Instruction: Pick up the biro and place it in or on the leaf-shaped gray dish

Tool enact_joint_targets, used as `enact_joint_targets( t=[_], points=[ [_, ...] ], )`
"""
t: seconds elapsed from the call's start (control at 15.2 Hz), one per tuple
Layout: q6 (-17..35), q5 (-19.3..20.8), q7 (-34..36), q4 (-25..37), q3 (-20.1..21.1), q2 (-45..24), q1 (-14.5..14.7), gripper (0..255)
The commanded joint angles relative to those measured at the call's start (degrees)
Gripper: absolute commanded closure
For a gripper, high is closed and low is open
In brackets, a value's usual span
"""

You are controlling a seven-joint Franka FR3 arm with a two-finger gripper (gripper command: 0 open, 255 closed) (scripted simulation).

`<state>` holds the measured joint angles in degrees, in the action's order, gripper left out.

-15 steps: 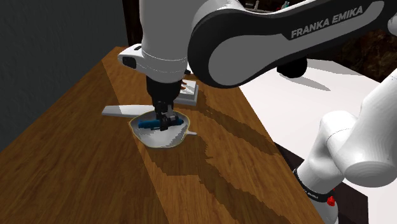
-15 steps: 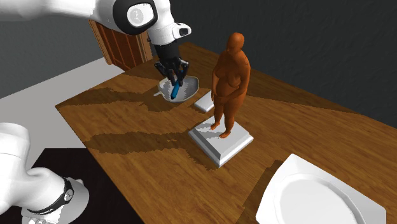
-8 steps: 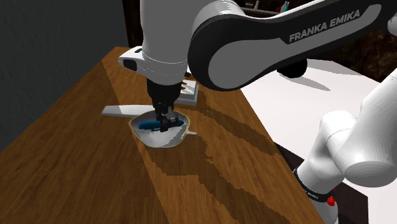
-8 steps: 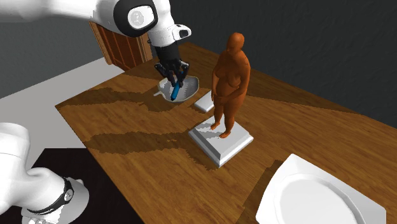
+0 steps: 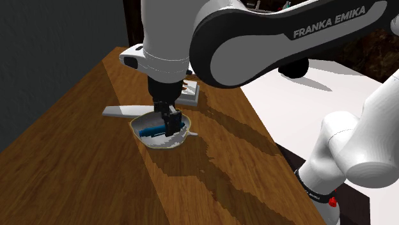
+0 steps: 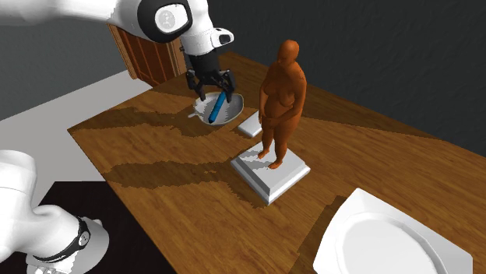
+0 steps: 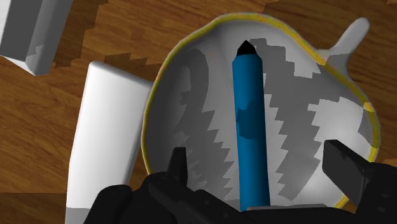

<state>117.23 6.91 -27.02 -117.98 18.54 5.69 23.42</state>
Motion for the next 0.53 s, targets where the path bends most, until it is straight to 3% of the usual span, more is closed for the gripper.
enact_joint_targets(
  t=[0.0, 0.13, 0.46],
  points=[
    [-3.0, -0.5, -0.2, 2.1, 0.1, 0.9, 0.2, 0],
    [-6.3, -0.9, -0.5, 4.7, 0.2, 1.7, 0.3, 0],
    [-6.3, -0.9, -0.5, 4.7, 0.2, 1.7, 0.3, 0]
  ],
)
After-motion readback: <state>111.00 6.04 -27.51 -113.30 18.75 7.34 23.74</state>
